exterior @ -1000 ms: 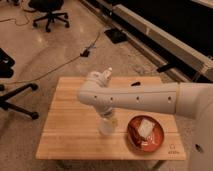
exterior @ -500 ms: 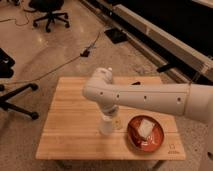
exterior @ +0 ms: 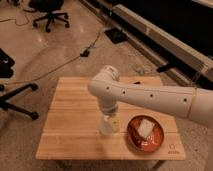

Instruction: Place the ceramic cup over the eraser

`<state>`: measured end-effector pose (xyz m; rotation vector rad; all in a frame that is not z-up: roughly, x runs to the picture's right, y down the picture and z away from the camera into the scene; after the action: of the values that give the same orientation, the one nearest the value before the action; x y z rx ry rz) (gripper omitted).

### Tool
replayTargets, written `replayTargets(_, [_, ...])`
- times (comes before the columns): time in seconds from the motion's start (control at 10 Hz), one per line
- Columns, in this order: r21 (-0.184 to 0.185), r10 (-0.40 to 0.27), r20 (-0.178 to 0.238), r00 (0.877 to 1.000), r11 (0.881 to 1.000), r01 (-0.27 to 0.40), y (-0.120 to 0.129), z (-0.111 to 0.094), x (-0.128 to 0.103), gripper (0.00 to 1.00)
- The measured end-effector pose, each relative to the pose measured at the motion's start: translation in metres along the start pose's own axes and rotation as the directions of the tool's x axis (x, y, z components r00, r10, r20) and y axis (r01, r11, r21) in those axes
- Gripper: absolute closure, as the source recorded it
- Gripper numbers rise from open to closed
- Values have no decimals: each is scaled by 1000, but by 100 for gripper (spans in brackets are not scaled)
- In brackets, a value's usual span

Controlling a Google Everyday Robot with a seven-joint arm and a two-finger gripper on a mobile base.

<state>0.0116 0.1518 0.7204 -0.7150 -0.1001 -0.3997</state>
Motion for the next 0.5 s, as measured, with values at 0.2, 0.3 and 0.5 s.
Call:
replayTargets(0.2, [19,0,24,1000,1000,0,-5,15,-3,20])
replayTargets(0.3, [31,1,36,999,1000,-2,-11,23,-5,20])
replayTargets(0.5, [55,-3,53,999,999,0,-20,29,-9,20])
